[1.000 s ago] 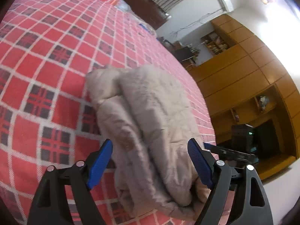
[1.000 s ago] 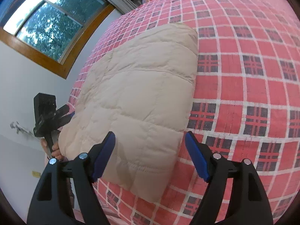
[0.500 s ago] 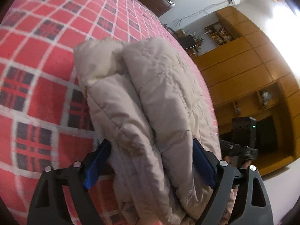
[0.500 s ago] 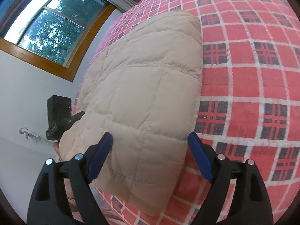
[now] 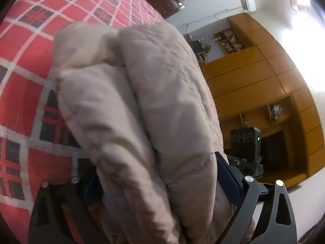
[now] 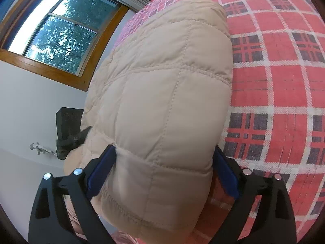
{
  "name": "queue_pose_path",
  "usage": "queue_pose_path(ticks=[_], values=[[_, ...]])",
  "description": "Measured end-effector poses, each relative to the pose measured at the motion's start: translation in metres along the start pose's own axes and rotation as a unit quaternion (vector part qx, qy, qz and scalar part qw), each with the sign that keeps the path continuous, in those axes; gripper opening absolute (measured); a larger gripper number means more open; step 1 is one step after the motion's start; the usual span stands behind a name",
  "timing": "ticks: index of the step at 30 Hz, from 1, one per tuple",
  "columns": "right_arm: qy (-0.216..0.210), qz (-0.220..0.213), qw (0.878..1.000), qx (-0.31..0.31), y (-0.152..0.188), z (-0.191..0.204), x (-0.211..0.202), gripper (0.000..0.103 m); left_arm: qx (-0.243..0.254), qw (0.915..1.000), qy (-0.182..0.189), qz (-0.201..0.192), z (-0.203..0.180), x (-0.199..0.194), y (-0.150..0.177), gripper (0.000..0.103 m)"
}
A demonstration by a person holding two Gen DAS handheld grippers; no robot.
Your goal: Fold large clothes
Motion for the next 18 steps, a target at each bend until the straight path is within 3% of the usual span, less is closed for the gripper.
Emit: queue_pose_path(ticks=[2, 7, 13, 18], values=[[0.007, -0.008, 1.0, -0.011, 0.004, 0.003, -0.005, 0.07, 0.002, 1.0, 0.0, -0.006, -0.001, -0.001, 0.001, 0.062], [0.018, -0.019, 0.999, -0.033, 0.007, 0.012, -0.012, 0.057, 0.011, 0.9996, 0.018, -0.021, -0.011, -0.004, 0.003, 0.045], [0.042, -0.054, 0.996, -0.058, 0.017, 0.018, -0.05, 0.055, 0.034, 0.9982, 0.043, -0.025, -0.041, 0.007, -0.003, 0.04], [0.066, -0.078, 0.993, -0.055, 0.02, 0.014, -0.098, 0.055, 0.077, 0.9956, 0.047, -0.026, -0.089, 0.032, -0.019, 0.04]])
Point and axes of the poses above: each gripper's, at about its wrist camera, not at the fingertips, and x roughly the way its jaws point, z to its left, y to its underside, the point moved 1 cm from there along x, roughly the way its jaws point, and after that the axes turned 10 degrees about z, right-handed, at the moved point
